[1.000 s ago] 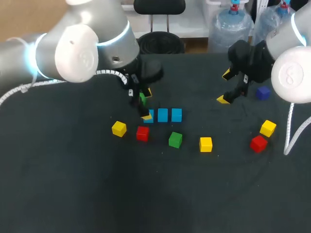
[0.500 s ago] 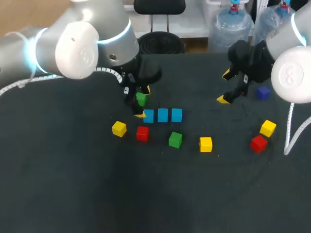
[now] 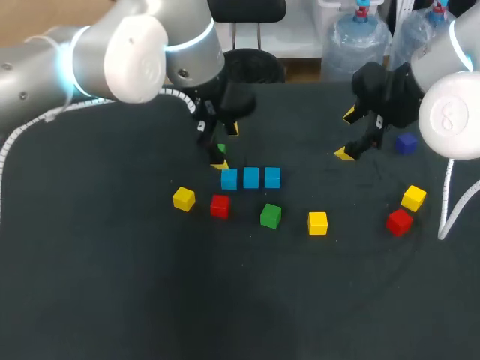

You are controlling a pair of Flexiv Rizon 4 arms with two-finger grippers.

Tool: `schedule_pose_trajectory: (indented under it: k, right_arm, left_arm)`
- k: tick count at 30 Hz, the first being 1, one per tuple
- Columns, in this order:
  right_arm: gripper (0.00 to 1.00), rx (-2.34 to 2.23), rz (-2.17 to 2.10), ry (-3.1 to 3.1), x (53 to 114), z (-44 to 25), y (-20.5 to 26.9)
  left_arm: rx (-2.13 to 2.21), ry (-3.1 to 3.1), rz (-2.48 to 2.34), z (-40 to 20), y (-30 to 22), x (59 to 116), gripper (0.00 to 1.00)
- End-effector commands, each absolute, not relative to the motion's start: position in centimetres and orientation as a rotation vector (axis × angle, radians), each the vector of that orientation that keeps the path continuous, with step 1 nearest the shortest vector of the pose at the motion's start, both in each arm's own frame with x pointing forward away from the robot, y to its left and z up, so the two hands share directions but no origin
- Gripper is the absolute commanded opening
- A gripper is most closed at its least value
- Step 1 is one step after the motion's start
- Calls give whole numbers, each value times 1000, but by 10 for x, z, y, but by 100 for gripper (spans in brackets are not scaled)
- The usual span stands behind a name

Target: Place the blue cubes, place green cubes on the blue cubes, place the yellow cubes on the green cubes, then place the red cubes on the yellow cubes, and place purple cube on the red cubes.

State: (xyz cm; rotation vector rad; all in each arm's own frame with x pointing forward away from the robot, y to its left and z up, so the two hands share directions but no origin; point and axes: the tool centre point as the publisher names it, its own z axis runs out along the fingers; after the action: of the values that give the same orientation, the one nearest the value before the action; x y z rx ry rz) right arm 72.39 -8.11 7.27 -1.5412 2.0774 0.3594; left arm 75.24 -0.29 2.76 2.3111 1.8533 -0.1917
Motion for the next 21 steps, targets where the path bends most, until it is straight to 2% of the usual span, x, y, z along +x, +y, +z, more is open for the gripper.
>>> schedule_pose_trajectory:
  k: [1,21]
  right_arm:
    - [100,-1542,364,2075,725,72,-81]
    - [100,-1542,364,2075,725,72,-81]
  left_arm:
    - [2329,1873,-227,22,-1,765,100]
    - [2323,1881,-215,8,16,788,100]
